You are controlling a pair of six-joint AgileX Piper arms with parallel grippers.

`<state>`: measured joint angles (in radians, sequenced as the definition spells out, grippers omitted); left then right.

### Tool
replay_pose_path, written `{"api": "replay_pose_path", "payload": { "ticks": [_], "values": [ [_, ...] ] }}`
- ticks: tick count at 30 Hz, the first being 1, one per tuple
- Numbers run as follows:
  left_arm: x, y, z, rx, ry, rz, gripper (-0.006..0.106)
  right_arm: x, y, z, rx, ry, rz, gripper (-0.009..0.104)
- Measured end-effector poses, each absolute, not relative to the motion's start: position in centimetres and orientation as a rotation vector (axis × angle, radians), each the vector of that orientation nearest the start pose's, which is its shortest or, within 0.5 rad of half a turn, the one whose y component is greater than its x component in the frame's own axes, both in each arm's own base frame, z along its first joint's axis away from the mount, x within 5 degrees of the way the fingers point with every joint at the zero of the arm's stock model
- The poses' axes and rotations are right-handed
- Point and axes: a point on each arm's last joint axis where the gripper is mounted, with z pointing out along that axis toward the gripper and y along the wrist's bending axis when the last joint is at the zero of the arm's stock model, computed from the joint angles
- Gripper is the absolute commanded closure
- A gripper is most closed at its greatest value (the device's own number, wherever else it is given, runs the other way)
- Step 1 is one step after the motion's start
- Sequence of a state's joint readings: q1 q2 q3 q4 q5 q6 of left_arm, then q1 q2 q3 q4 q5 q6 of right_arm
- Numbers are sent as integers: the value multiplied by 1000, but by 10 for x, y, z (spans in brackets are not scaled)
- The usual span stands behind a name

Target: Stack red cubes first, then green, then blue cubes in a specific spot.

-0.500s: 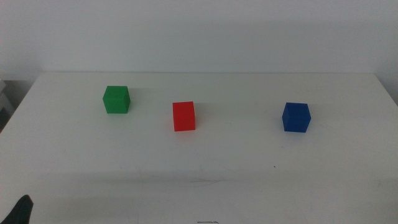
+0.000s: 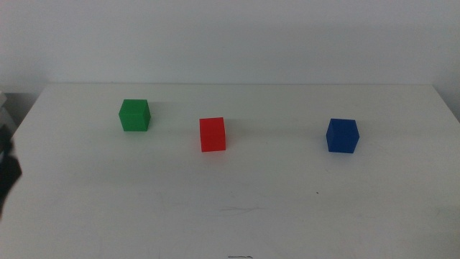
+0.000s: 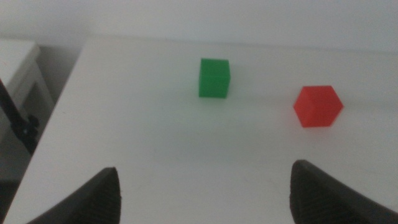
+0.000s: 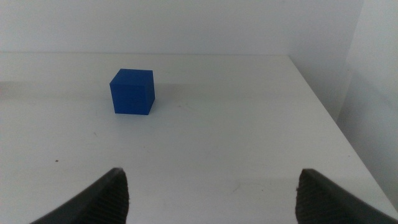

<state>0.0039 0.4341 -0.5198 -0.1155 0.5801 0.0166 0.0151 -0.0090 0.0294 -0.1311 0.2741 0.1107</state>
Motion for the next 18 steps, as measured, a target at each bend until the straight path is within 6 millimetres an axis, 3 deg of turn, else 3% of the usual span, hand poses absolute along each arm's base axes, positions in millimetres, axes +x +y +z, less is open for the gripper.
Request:
{"api": "replay_pose_path", "payload": {
  "ticks": [4,8,18],
  "values": [
    [113,-8,352,-37,2094,-150,8,55,-2,179,-2,1776,-32,1],
    [144,-9,369,-36,2177,-161,8,55,-2,179,-2,1776,-32,1],
    [186,-13,354,-75,2323,-242,8,55,-2,179,-2,1776,-32,1]
  ]
}}
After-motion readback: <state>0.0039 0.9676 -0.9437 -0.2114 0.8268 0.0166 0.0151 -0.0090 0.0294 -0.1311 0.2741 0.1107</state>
